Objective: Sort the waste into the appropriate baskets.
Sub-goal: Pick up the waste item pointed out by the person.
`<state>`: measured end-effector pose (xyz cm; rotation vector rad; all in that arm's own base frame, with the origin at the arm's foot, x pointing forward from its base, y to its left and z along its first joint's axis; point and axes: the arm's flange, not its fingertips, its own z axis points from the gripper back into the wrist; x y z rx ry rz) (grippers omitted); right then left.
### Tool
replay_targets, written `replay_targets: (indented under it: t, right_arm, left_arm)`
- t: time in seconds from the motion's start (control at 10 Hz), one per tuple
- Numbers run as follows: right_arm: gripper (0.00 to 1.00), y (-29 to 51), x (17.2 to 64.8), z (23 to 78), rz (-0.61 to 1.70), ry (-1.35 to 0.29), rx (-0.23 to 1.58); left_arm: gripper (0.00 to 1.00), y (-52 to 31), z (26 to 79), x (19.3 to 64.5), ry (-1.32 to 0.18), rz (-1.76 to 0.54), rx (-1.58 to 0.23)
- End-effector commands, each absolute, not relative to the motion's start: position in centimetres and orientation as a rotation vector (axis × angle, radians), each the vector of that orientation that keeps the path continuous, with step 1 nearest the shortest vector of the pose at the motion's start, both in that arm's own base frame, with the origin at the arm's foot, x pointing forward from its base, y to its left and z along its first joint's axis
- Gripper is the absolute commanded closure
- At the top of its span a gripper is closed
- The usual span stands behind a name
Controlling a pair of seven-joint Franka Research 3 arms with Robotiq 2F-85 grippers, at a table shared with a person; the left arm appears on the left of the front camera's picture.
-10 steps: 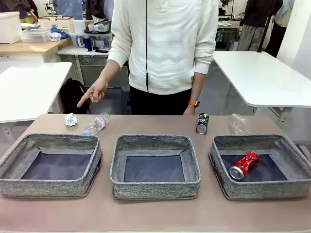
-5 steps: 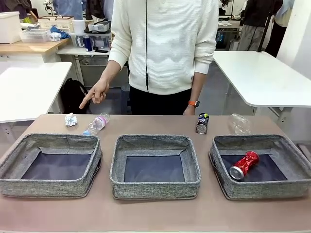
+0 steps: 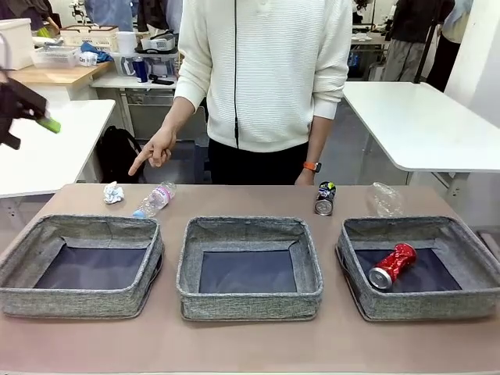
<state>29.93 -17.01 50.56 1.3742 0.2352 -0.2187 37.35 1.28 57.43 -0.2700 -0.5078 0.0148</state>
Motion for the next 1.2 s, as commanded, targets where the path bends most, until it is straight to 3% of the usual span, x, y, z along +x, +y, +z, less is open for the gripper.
replay_targets:
  t: [0.0, 0.3, 0.4, 0.6, 0.8, 1.1]
  right_arm:
    - [0.0, -16.9, 29.9, 50.7, -0.207, 0.23, 1.384]
    - [0.0, -16.9, 29.9, 50.7, -0.207, 0.23, 1.384]
    - [0.0, -16.9, 29.9, 50.7, -0.207, 0.23, 1.384]
    - [0.0, -16.9, 29.9, 50.7, -0.207, 0.23, 1.384]
    - [0.0, -16.9, 29.9, 50.7, -0.207, 0.23, 1.384]
    - [0.0, -16.9, 29.9, 50.7, -0.207, 0.23, 1.384]
  left_arm:
    - [0.0, 2.3, 58.1, 34.7, -0.554, 0.001, -0.425]
    - [0.0, 2.3, 58.1, 34.7, -0.554, 0.001, -0.425]
    - [0.0, 2.0, 58.0, 36.6, -0.531, -0.001, -0.378]
    - [0.0, 3.0, 57.4, 44.8, -0.407, 0.116, -0.303]
    - [0.0, 3.1, 55.0, 50.5, -0.237, 0.035, -0.268]
    - [0.0, 2.5, 48.1, 57.7, -0.144, 0.005, -0.219]
